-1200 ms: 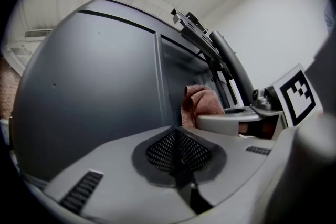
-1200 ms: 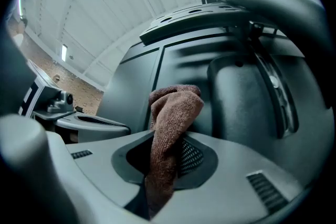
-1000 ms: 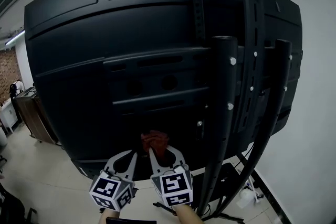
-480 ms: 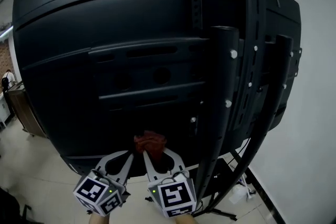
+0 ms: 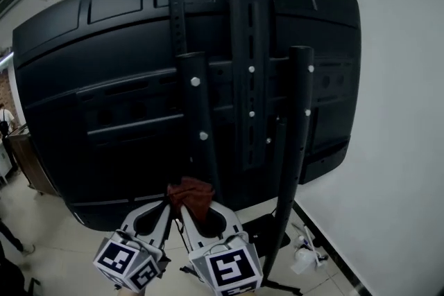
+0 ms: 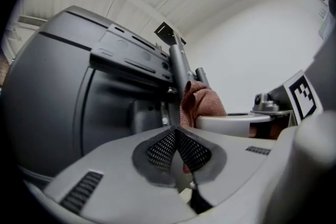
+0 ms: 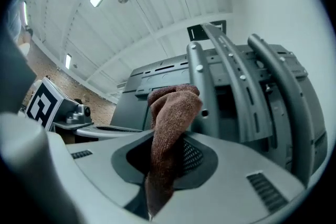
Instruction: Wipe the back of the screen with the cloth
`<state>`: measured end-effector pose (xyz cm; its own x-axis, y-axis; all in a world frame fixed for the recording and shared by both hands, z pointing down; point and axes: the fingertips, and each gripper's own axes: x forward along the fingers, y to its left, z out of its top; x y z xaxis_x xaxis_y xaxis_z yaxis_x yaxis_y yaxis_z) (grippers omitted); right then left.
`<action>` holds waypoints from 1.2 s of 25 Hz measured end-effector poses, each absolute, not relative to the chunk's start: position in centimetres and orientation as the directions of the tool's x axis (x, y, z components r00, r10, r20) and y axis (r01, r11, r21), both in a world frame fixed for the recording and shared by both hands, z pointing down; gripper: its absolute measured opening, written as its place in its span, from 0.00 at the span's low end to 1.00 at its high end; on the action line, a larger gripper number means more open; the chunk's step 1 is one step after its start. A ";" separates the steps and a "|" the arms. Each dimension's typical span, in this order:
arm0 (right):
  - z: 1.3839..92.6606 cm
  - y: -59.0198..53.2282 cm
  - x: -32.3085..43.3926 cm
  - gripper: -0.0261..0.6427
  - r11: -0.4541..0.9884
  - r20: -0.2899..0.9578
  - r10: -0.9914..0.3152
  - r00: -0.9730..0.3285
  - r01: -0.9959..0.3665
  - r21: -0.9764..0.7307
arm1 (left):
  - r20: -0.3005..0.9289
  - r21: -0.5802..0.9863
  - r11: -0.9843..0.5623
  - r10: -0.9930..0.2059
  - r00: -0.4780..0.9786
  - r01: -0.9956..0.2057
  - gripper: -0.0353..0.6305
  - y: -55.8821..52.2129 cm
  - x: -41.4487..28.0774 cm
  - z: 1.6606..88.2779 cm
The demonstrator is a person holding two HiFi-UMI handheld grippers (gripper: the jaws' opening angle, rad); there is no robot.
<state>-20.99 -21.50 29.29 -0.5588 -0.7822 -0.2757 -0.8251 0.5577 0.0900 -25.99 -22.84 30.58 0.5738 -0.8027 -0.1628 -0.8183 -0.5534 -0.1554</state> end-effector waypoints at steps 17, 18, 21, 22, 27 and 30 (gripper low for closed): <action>22.2 -14.3 4.7 0.14 0.577 -0.315 -0.765 -0.561 -0.815 0.050 | -0.198 -0.179 -0.628 -0.731 0.653 -0.757 0.07 -15.6 1.6 22.5; 20.9 -14.7 5.4 0.14 0.585 -0.324 -0.755 -0.570 -0.809 0.061 | -0.201 -0.193 -0.626 -0.729 0.655 -0.756 0.07 -15.9 2.2 21.3; 17.1 -16.2 6.5 0.14 0.609 -0.345 -0.723 -0.598 -0.788 0.091 | -0.216 -0.226 -0.621 -0.720 0.660 -0.751 0.07 -17.3 3.6 17.3; 15.6 -16.9 6.8 0.14 0.610 -0.352 -0.715 -0.604 -0.785 0.107 | -0.222 -0.232 -0.620 -0.717 0.661 -0.750 0.07 -17.9 3.9 15.8; 7.7 -20.7 7.6 0.14 0.613 -0.363 -0.678 -0.640 -0.764 0.201 | -0.260 -0.279 -0.574 -0.726 0.636 -0.769 0.07 -21.4 5.0 7.8; 2.3 -23.5 7.6 0.14 0.644 -0.373 -0.643 -0.669 -0.736 0.209 | -0.283 -0.294 -0.548 -0.733 0.619 -0.783 0.07 -23.7 5.1 2.4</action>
